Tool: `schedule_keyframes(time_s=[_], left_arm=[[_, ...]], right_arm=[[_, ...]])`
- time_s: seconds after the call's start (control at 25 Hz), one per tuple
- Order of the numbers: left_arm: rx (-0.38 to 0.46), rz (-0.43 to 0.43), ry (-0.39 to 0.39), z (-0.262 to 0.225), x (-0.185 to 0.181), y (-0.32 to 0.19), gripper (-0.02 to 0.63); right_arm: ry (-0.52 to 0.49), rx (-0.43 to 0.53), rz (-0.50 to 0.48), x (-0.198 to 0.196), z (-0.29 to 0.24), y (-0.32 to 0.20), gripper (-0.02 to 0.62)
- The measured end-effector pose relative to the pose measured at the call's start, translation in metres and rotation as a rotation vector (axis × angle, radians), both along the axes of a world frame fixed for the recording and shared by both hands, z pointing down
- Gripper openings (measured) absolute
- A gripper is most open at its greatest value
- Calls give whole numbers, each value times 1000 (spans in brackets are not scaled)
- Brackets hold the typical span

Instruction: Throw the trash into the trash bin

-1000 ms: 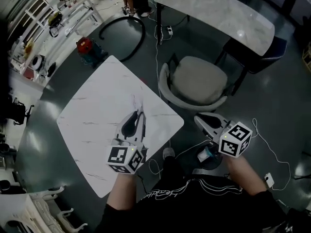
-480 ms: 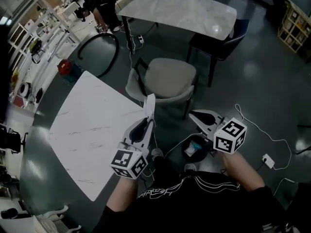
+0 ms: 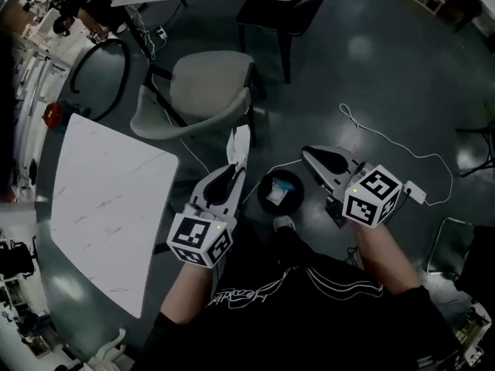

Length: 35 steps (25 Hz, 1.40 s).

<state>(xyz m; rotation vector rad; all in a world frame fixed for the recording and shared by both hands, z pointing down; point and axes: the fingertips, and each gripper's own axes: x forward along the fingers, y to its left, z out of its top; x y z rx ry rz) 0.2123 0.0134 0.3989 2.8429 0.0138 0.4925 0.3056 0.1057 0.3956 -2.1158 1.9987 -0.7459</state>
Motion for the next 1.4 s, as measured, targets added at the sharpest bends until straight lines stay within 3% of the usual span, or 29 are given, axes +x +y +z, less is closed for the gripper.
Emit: schedule_keyframes(time_s=[0.2, 0.44, 0.64, 0.8, 0.92, 1.04, 1.16, 1.28, 1.4], left_arm=[[-64, 95, -119, 77, 16, 46, 66], [-134, 154, -267, 191, 16, 74, 66], [-180, 187, -418, 291, -3, 94, 66], [-253, 215, -517, 349, -8, 108, 67], [-247, 224, -568, 383, -8, 111, 71], [-295, 207, -587, 404, 2, 116, 74], [-261, 173, -640, 415, 4, 117, 74], [-274, 160, -676, 421, 6, 126, 161], [-291, 149, -688, 418, 4, 127, 181]], right_arm=[[-89, -63, 90, 16, 67, 46, 32], [-94, -195, 143, 30, 160, 76, 31], [-184, -279, 166, 12, 230, 94, 31], [-231, -304, 131, -19, 253, 99, 31], [-239, -290, 81, -44, 253, 98, 31], [-251, -291, 61, -60, 254, 109, 31], [-260, -302, 47, -70, 256, 126, 31], [-269, -305, 70, -65, 256, 145, 31], [-279, -289, 108, -55, 252, 156, 31]])
